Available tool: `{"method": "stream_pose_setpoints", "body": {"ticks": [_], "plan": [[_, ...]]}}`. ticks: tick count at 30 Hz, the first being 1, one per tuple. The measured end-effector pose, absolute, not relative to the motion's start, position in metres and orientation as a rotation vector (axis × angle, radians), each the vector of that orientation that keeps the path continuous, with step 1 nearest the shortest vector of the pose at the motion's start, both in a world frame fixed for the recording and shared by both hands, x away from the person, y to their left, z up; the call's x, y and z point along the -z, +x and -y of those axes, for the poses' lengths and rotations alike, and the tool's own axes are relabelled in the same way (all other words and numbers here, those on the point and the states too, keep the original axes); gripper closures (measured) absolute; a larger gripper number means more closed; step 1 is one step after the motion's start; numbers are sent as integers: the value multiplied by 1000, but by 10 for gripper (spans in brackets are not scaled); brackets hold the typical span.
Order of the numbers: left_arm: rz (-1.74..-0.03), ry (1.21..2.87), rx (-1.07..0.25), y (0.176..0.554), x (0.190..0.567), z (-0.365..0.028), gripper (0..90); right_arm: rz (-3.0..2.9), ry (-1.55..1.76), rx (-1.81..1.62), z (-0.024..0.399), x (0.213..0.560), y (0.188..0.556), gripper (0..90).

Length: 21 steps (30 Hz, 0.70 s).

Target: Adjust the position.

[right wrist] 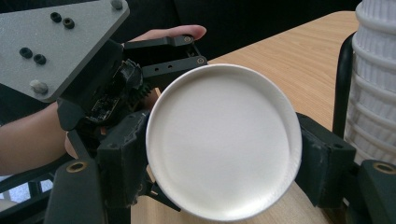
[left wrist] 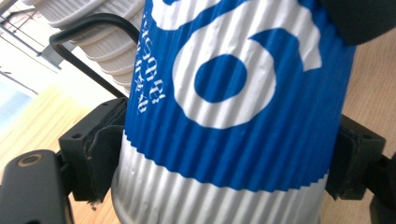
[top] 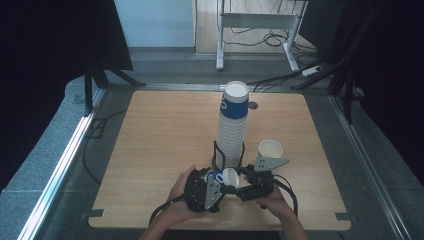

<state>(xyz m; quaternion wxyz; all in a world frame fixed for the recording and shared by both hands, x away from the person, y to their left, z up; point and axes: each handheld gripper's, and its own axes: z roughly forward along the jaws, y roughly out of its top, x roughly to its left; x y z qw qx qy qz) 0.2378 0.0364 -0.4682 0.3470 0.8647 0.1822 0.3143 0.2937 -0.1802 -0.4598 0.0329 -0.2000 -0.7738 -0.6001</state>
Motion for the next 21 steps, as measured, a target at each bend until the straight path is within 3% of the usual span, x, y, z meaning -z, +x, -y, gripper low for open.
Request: {"method": "stream_pose_setpoints", "body": {"ticks": [6,21], "plan": [[-477,2238,-798,238,467,-38,100,2365,-621,1870,182,458,294,276],[-435,2248,-800,238,469,-39,166,2395,-630,1846,183,458,294,266]]}}
